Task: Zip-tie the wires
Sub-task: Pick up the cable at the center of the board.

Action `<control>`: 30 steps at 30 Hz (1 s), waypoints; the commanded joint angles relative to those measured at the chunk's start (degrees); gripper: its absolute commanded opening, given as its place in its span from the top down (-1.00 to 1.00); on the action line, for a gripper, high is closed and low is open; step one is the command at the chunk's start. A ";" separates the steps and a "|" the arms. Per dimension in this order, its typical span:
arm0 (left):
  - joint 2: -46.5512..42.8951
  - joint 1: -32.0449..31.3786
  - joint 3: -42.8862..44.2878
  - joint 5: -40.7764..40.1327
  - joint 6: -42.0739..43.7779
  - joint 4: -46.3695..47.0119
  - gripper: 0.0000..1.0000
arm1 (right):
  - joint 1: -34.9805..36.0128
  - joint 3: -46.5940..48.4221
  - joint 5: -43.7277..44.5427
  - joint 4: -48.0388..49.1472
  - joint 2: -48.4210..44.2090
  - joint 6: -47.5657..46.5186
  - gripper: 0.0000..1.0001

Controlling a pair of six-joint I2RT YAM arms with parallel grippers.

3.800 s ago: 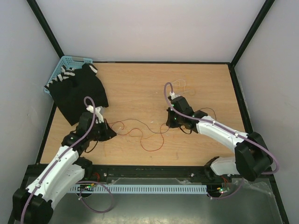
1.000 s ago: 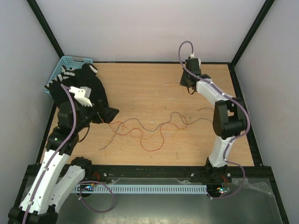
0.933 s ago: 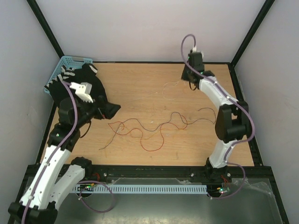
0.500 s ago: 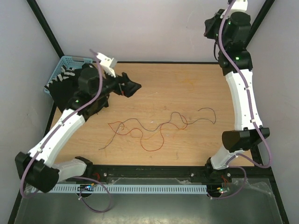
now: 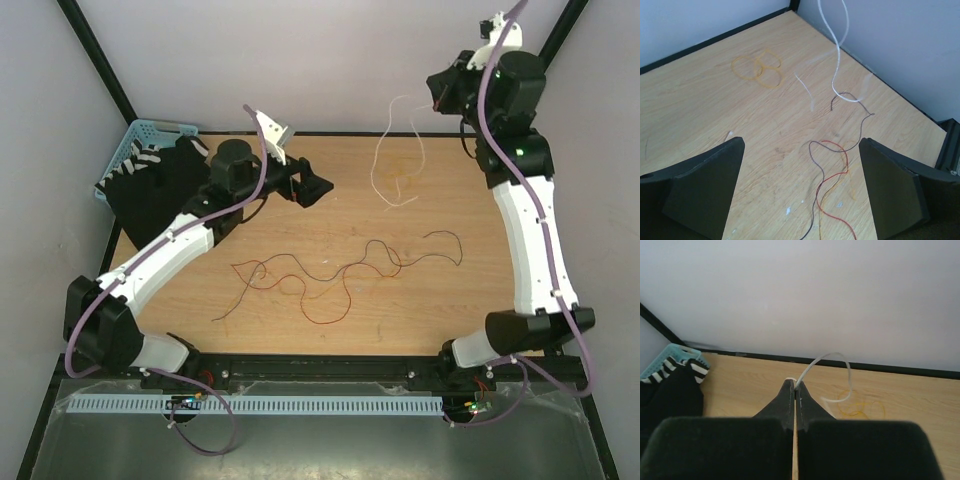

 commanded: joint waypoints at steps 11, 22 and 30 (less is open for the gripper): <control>2.50 -4.96 6.33 4.00 0.65 7.75 -0.98 | 0.10 -12.35 -10.67 1.89 -15.41 6.42 1.00; 11.80 -8.64 14.22 2.83 0.00 10.36 -0.98 | 0.12 -13.31 -13.35 3.03 -19.15 8.62 1.00; 18.48 -10.22 17.81 -2.81 1.29 10.73 -0.98 | 0.15 -13.05 -14.47 3.71 -20.89 9.48 1.00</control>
